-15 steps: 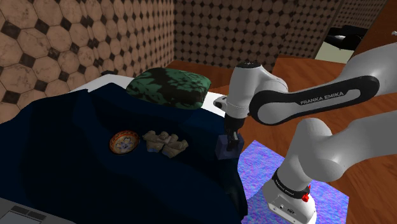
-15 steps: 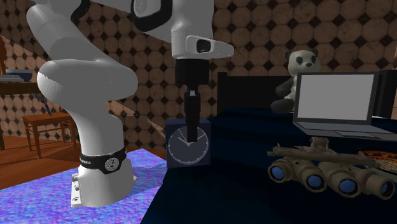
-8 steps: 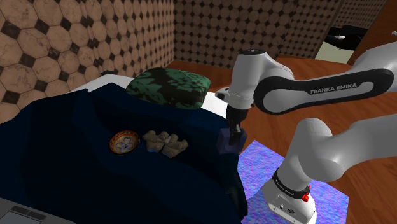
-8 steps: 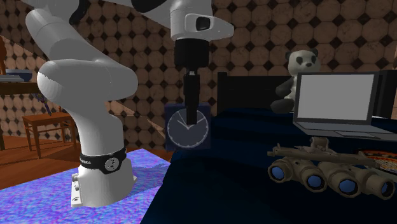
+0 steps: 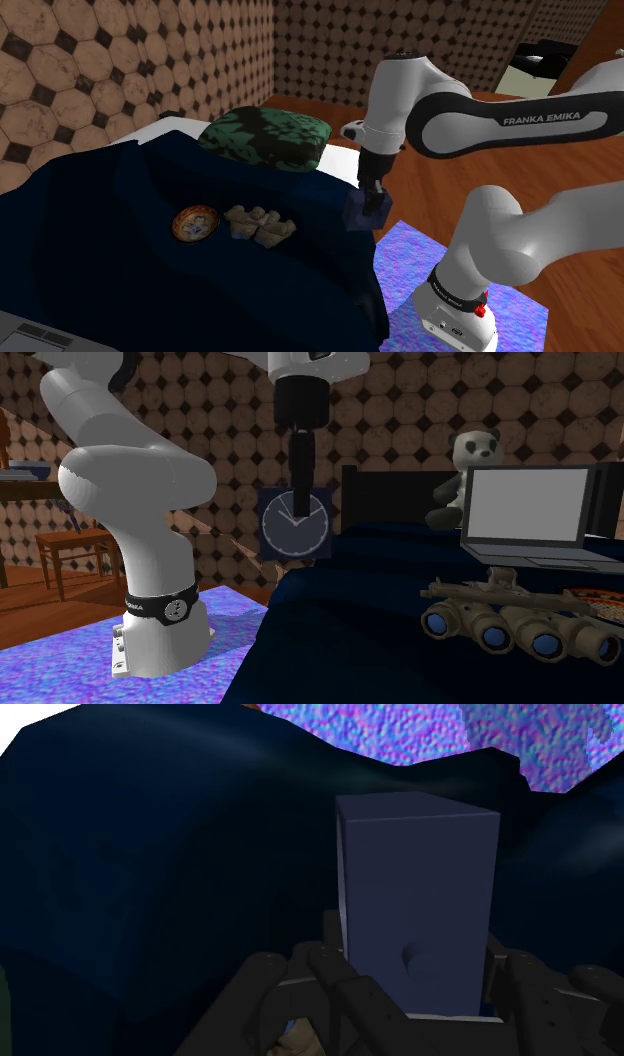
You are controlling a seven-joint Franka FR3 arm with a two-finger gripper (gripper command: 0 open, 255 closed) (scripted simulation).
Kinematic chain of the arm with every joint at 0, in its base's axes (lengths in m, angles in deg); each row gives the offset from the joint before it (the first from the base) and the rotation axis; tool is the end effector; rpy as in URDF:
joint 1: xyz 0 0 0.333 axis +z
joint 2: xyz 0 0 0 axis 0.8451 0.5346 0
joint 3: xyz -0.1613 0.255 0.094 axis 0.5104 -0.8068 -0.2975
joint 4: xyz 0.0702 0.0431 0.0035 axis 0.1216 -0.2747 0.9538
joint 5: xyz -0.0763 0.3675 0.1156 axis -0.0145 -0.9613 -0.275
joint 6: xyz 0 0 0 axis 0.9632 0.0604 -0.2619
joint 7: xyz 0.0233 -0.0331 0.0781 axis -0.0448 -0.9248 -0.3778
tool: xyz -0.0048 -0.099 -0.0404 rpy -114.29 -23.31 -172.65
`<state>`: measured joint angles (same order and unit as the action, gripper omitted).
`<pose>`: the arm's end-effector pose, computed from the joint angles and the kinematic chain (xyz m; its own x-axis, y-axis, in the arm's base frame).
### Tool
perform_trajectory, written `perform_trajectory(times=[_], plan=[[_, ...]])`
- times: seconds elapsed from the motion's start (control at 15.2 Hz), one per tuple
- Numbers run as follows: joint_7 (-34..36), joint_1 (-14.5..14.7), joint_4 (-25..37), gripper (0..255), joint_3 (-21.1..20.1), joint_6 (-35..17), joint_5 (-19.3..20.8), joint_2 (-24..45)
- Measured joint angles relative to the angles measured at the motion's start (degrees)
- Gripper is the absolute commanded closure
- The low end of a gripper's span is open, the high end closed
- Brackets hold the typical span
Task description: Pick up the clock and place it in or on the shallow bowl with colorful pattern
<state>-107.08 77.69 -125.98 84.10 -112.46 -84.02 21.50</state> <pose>0.2596 0.1154 0.4564 0.6778 0.7352 -0.0109 0.7352 -0.6779 -0.0027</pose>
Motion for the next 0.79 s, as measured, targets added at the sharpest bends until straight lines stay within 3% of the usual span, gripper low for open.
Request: perform_trajectory(times=[0.2, 0.79], plan=[[0.2, 0.1, 2.0, 255, -0.2, 0.8, -0.1, 1.2], [4.4, 0.5, 17.5, 255, -4.1, -5.6, -1.1, 23.0]])
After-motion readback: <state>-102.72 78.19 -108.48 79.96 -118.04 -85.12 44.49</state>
